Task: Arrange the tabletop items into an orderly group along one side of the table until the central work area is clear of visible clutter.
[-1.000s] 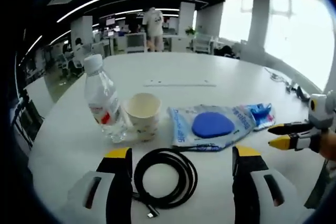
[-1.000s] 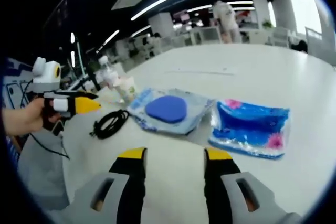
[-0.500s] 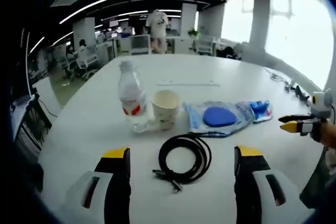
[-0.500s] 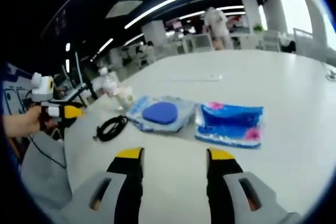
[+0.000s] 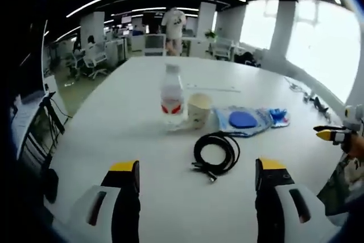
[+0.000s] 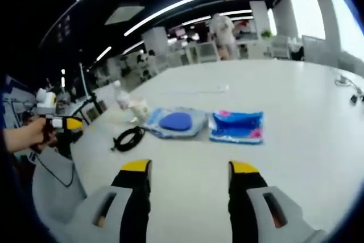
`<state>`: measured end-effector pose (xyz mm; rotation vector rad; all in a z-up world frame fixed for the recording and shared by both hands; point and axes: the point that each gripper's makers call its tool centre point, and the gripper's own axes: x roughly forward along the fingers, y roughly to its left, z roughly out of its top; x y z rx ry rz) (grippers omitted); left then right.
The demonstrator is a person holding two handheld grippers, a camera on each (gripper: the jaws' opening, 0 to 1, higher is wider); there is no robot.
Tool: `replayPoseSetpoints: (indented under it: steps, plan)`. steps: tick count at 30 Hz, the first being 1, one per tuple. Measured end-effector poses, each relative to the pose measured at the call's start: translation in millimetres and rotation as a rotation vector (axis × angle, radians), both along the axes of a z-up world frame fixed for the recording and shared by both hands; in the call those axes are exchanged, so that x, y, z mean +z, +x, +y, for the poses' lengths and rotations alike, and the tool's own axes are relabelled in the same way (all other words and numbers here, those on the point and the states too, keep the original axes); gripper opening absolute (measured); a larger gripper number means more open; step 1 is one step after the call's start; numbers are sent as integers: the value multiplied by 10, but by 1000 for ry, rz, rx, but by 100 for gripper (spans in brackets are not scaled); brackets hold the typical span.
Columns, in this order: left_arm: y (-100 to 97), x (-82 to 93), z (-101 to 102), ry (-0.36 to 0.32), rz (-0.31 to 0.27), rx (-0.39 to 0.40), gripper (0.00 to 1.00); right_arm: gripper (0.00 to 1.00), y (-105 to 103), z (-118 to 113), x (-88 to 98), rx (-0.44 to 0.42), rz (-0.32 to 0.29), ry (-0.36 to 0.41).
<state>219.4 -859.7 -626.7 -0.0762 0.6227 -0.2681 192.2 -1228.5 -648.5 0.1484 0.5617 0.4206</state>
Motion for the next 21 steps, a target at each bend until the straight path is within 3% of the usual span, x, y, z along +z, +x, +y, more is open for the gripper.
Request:
replayPoseSetpoints:
  steps: [8,15,21]
  plan:
    - [-119,76,86,-5,16,-90,85,58,-252,149,174,6,-5,-58]
    - [-242,79,27,-30,47,-195,86,60,-487,57,278,-62,-8,-61]
    - [-352,22,42,-62,83,-228,86,62,-709,-16,256,-111,12,-54]
